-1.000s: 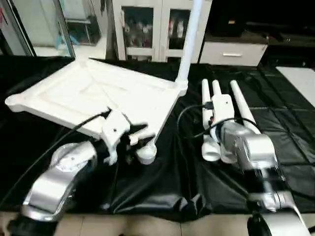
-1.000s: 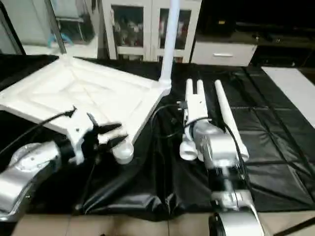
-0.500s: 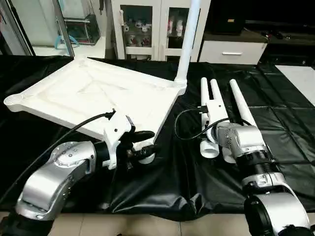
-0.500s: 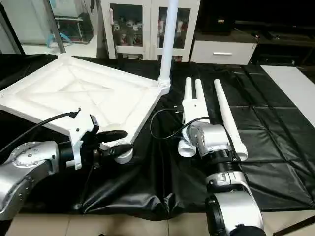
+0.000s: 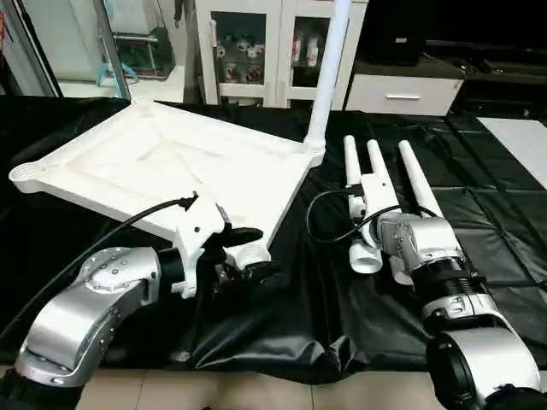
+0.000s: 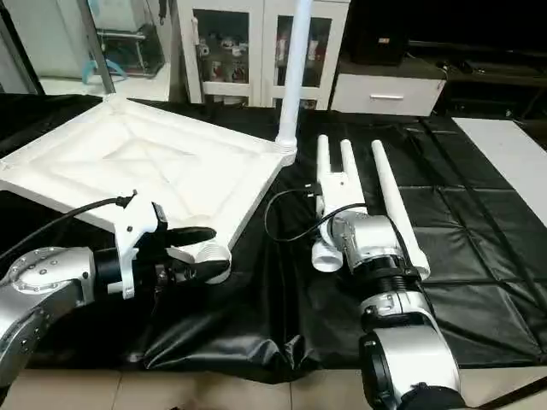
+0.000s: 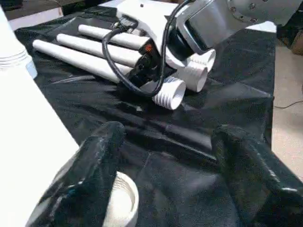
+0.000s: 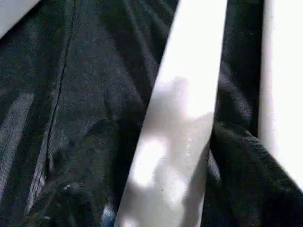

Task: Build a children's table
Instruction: Pick table leg

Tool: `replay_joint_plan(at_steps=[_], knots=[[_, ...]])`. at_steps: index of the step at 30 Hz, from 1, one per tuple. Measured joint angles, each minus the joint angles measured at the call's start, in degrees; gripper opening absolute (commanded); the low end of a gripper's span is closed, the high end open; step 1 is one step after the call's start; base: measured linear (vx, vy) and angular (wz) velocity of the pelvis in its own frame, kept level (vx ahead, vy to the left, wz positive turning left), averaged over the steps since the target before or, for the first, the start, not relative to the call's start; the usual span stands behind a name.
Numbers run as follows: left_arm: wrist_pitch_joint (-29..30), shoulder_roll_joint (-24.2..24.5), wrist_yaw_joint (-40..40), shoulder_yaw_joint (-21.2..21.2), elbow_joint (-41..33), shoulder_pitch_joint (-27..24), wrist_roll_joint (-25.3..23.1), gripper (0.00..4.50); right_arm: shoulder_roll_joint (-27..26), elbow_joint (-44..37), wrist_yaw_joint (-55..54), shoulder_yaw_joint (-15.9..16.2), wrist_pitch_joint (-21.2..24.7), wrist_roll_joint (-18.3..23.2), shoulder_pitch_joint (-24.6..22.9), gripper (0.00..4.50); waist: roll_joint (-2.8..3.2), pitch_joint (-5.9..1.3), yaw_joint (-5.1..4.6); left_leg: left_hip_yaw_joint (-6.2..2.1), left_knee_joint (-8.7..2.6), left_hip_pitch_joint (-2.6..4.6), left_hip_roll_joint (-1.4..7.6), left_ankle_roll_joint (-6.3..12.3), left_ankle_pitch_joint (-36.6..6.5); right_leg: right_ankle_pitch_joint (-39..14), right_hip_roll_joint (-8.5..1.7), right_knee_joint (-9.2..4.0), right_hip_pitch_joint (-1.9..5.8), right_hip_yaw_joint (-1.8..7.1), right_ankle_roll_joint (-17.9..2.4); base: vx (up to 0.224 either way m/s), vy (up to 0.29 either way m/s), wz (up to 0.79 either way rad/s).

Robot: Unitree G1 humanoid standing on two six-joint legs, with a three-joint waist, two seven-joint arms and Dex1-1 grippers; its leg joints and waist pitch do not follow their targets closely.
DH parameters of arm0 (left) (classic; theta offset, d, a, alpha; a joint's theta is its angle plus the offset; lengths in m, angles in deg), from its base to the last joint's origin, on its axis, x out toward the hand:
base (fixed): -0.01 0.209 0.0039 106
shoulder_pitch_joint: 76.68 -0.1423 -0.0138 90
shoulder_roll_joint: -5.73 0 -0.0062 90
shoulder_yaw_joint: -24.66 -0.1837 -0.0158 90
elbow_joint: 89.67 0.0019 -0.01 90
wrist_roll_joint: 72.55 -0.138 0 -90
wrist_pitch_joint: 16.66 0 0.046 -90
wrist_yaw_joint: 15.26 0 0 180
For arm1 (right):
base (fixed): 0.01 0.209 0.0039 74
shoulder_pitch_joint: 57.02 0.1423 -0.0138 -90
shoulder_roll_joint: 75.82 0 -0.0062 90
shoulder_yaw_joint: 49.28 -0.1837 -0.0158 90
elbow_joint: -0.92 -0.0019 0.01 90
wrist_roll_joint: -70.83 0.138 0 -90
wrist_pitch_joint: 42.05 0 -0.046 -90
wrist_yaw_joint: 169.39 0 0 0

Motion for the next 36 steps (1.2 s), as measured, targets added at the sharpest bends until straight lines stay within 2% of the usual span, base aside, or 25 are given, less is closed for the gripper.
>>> replay_joint_plan(at_steps=[1, 2, 6, 7, 11, 15, 18, 21, 25, 27, 30, 31, 34, 36], knots=[[0.0, 0.0, 0.0, 0.0, 0.0, 0.0, 0.0, 3.65, -0.2, 0.1, -0.4, -0.8, -0.2, 0.3, 0.0, 2.85, -0.09, -0.05, 0.02, 0.01, -0.09, 0.01, 0.0, -0.05, 0.0, 0.0, 0.0, -0.06, 0.0, -0.01, 0.0, 0.0, 0.0, 0.0], [0.0, 0.0, -0.1, 0.0, -0.1, 0.0, 0.0, 3.87, -0.4, 0.3, -0.9, -1.6, -0.5, 0.6, 0.0, 2.69, -0.15, -0.09, 0.02, 0.01, -0.16, 0.01, 0.0, -0.06, 0.0, 0.0, 0.0, -0.12, 0.0, -0.01, 0.0, 0.0, 0.0, 0.0], [-0.4, 0.1, -0.7, 0.0, -0.1, 0.0, -0.4, 3.99, -1.1, -0.2, -3.1, -4.9, -2.1, 2.5, -0.8, 2.4, -0.19, -0.12, 0.05, 0.06, -0.36, 0.01, 0.0, -0.11, 0.1, 0.0, 0.0, -0.32, 0.0, -0.03, 0.0, 0.0, 0.0, 0.0], [-0.6, 0.1, -0.8, 0.0, -0.1, 0.0, -0.7, 4.26, -1.3, -0.7, -3.4, -5.7, -2.4, 2.9, -1.1, 2.24, -0.14, -0.11, 0.06, 0.06, -0.39, 0.01, 0.0, -0.12, 0.1, 0.0, 0.01, -0.39, 0.0, -0.04, 0.0, 0.0, 0.0, 0.0], [-2.3, 0.1, -1.3, 0.1, 0.7, 1.2, -1.9, 4.45, -1.9, -3.2, -3.6, -8.4, -8.0, 5.0, -4.0, 1.94, 0.2, 0.04, 0.06, 0.1, -0.43, -0.02, 0.0, -0.12, 0.1, 0.0, 0.02, -0.54, 0.01, -0.03, 0.0, 0.0, 0.0, 0.0], [-3.7, -0.8, -1.3, 0.0, 3.4, 3.6, -2.4, 4.5, -2.1, -6.8, -3.1, -8.9, -11.7, 5.3, -6.6, 1.73, 0.99, 0.45, -0.08, 0.13, -0.44, -0.03, 0.0, -0.11, 0.1, 0.0, 0.02, -0.55, -0.01, -0.02, 0.0, 0.0, 0.0, 0.0], [-5.3, -2.5, -1.8, 0.0, 6.2, 6.1, -2.8, 4.5, -2.1, -10.3, -2.7, -9.0, -12.3, 5.4, -8.6, 1.42, 1.51, 0.64, -0.09, 0.14, -0.48, -0.1, 0.01, -0.13, 0.1, 0.0, 0.02, -0.55, -0.08, -0.03, 0.0, 0.0, 0.0, 0.0], [-5.9, -4.3, -3.4, 0.3, 7.6, 7.9, -2.9, 4.5, -2.5, -13.3, -2.3, -9.6, -12.4, 6.4, -9.4, 1.09, 1.67, 0.75, -0.15, 0.16, -0.53, -0.3, 0.03, -0.03, 0.1, 0.0, 0.04, -0.57, -0.31, -0.02, 0.0, 0.0, 0.0, 0.0], [-6.4, -6.3, -5.7, 1.0, 8.3, 9.4, -2.9, 4.5, -2.5, -16.4, -2.3, -10.2, -13.6, 7.4, -9.6, 0.88, 1.6, 0.75, -0.25, 0.3, -0.69, -0.65, 0.03, 0.59, 0.5, 0.0, 0.04, -0.58, -0.74, 0.0, 0.0, 0.0, 0.0, 0.0], [-6.3, -7.0, -6.9, 2.1, 8.6, 10.1, -2.8, 4.5, -2.5, -17.1, -2.2, -10.1, -13.6, 7.4, -9.6, 0.58, 1.59, 0.75, -0.19, 0.32, -0.69, -0.79, 0.05, 0.72, 0.6, 0.0, 0.04, -0.58, -0.87, -0.02, 0.0, 0.0, 0.0, 0.0], [-6.1, -5.8, -6.8, 2.3, 8.5, 9.8, -2.9, 4.5, -2.6, -16.1, -2.5, -9.0, -13.7, 6.6, -8.7, 0.58, 1.57, 0.77, -0.18, 0.35, -0.69, -0.85, 0.05, 0.77, 0.6, 0.0, 0.04, -0.57, -0.94, -0.01, 0.0, 0.0, 0.0, 0.0], [-6.0, -5.5, -6.8, 2.3, 8.5, 9.6, -2.9, 4.5, -2.6, -15.7, -2.5, -8.7, -13.7, 6.3, -8.3, 0.83, 1.57, 0.77, -0.13, 0.35, -0.69, -0.87, 0.05, 0.77, 0.6, 0.0, 0.04, -0.57, -0.94, -0.01, 0.0, 0.0, 0.0, 0.0], [-5.3, -5.2, -6.0, 2.3, 8.3, 9.4, -2.8, 4.5, -2.4, -15.3, -2.3, -7.6, -13.7, 5.6, -7.2, 0.96, 1.47, 0.83, 0.05, 0.36, -0.69, -0.89, 0.05, 0.83, 0.6, 0.0, 0.03, -0.57, -0.95, -0.02, 0.0, 0.0, 0.0, 0.0], [-4.8, -4.7, -5.4, 2.0, 7.4, 9.4, -2.5, 4.5, -2.2, -15.3, -2.2, -6.6, -13.0, 5.0, -5.8, 1.24, 1.47, 0.83, 0.27, 0.36, -0.69, -0.95, 0.05, 0.86, 0.7, 0.0, 0.02, -0.57, -0.99, -0.02, 0.0, 0.0, 0.0, 0.0]])
